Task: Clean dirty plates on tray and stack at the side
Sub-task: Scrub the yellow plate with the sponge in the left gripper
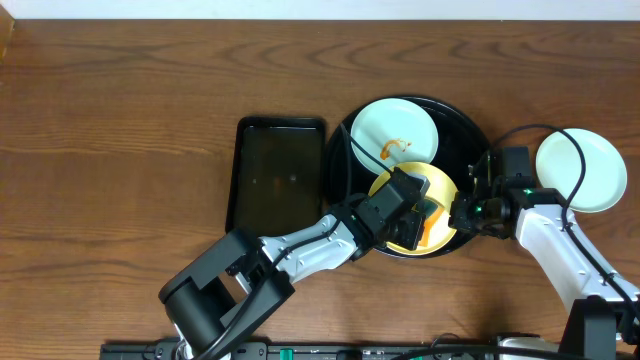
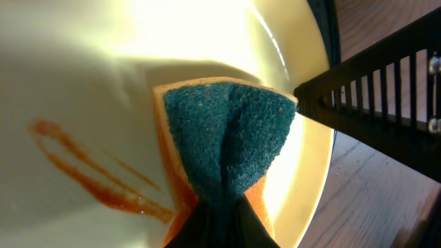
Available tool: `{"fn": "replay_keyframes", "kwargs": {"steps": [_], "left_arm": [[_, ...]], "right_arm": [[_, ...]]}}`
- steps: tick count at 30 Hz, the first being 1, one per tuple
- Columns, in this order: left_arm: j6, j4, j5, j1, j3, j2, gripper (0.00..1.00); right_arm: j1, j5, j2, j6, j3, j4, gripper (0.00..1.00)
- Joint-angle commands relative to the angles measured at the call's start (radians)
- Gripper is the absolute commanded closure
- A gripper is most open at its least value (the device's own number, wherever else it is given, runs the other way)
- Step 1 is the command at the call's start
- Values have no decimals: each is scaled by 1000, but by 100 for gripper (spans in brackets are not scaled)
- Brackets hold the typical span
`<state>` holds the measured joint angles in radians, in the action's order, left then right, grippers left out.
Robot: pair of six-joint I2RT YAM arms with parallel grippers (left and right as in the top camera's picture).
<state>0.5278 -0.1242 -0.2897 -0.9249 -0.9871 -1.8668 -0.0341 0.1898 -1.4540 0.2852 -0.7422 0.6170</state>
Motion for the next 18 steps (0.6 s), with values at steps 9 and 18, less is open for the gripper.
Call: {"fn": "replay_keyframes", "kwargs": {"steps": [9, 18], "left_arm": [[-26, 62, 259, 80, -5, -7, 92], [-72, 61, 259, 150, -12, 39, 93]], "right_arm": [[-6, 2, -5, 6, 5, 4, 99], [-7, 2, -5, 5, 5, 4, 99]]}}
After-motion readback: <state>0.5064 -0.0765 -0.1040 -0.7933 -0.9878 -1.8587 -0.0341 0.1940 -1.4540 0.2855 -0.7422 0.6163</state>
